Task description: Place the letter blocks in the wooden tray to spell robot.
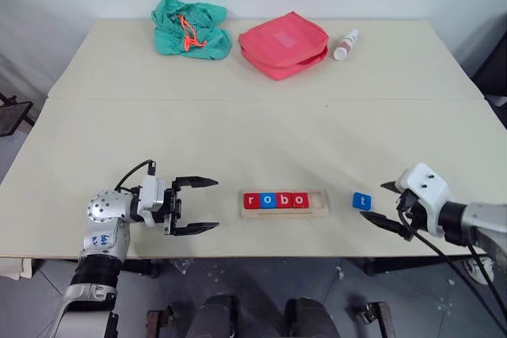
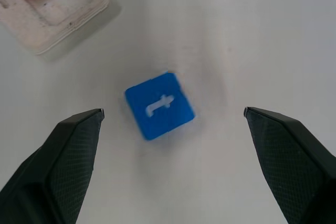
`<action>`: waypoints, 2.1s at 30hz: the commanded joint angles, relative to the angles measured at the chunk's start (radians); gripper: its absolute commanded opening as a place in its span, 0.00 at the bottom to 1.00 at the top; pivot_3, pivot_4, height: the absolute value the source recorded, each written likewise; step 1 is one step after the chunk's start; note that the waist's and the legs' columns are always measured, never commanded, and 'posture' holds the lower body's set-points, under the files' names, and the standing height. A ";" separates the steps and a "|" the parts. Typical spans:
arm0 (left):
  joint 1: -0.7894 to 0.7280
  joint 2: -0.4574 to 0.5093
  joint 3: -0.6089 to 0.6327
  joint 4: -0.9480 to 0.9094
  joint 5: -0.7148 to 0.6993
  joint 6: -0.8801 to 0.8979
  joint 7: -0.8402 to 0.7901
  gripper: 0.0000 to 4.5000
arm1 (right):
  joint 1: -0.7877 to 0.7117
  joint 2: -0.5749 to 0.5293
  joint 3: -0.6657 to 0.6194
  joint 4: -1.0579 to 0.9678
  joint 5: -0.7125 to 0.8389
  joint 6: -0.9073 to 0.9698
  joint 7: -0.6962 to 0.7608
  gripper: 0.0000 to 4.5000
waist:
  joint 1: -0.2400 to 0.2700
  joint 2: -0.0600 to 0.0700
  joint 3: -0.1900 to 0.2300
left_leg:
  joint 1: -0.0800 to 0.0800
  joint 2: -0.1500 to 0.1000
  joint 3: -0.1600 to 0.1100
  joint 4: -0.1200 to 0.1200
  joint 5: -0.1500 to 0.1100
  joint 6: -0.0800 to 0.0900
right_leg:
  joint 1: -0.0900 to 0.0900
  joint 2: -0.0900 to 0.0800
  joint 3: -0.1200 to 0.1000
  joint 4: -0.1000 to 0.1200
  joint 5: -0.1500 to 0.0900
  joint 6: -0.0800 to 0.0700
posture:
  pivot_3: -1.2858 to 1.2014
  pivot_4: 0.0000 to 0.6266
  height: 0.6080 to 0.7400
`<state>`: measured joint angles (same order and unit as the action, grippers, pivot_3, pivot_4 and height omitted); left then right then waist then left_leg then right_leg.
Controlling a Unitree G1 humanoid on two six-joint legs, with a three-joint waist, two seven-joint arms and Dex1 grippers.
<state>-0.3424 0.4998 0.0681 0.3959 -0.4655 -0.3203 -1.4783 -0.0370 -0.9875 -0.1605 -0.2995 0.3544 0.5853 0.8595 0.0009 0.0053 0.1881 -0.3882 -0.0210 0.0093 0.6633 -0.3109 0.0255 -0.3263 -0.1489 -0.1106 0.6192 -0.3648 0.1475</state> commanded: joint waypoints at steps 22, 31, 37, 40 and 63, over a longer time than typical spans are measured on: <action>0.105 0.029 0.027 -0.148 -0.018 0.018 0.077 1.00 | -0.209 -0.047 0.155 0.132 -0.133 -0.145 0.216 0.32 | 0.012 0.000 0.000 | 0.000 -0.001 -0.001 0.002 0.000 0.000 | 0.001 -0.001 -0.001 -0.001 0.000 0.000 | 0.52 0.24 1.00; 0.092 0.021 0.020 -0.135 -0.014 0.010 0.073 1.00 | -0.331 -0.030 0.228 -0.021 -0.081 0.006 0.285 0.32 | 0.014 0.000 0.000 | -0.001 0.000 -0.001 0.002 0.000 0.000 | 0.001 0.000 -0.001 -0.001 0.000 0.000 | 0.52 0.24 1.00; 0.099 0.013 0.019 -0.142 -0.012 0.003 0.081 1.00 | -0.453 0.032 0.371 -0.043 -0.107 0.025 0.321 0.32 | 0.012 0.000 0.000 | -0.001 0.000 -0.001 0.002 0.000 0.000 | 0.001 0.000 -0.001 -0.002 0.000 0.000 | 0.52 0.24 1.00; 0.106 0.014 0.022 -0.148 -0.013 0.002 0.086 1.00 | -0.492 0.054 0.403 -0.005 -0.125 0.005 0.326 0.32 | 0.017 0.000 0.000 | -0.001 0.000 -0.002 0.002 0.000 0.000 | 0.001 0.000 -0.001 -0.002 0.000 0.000 | 0.52 0.24 1.00; 0.149 0.026 0.030 -0.188 -0.015 0.000 0.123 1.00 | -0.510 0.089 0.446 0.075 -0.191 -0.055 0.344 0.32 | 0.019 0.000 0.000 | -0.001 -0.001 -0.002 0.002 0.000 0.000 | 0.001 0.000 -0.002 -0.001 0.000 0.000 | 0.52 0.24 1.00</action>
<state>-0.1913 0.5146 0.0803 0.2283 -0.4670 -0.3071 -1.3538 -0.5445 -0.8923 0.3026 -0.2185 0.1653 0.5447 1.1998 0.0204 0.0051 0.1883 -0.3892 -0.0216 0.0075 0.6650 -0.3109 0.0253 -0.3256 -0.1493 -0.1125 0.6180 -0.3648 0.1475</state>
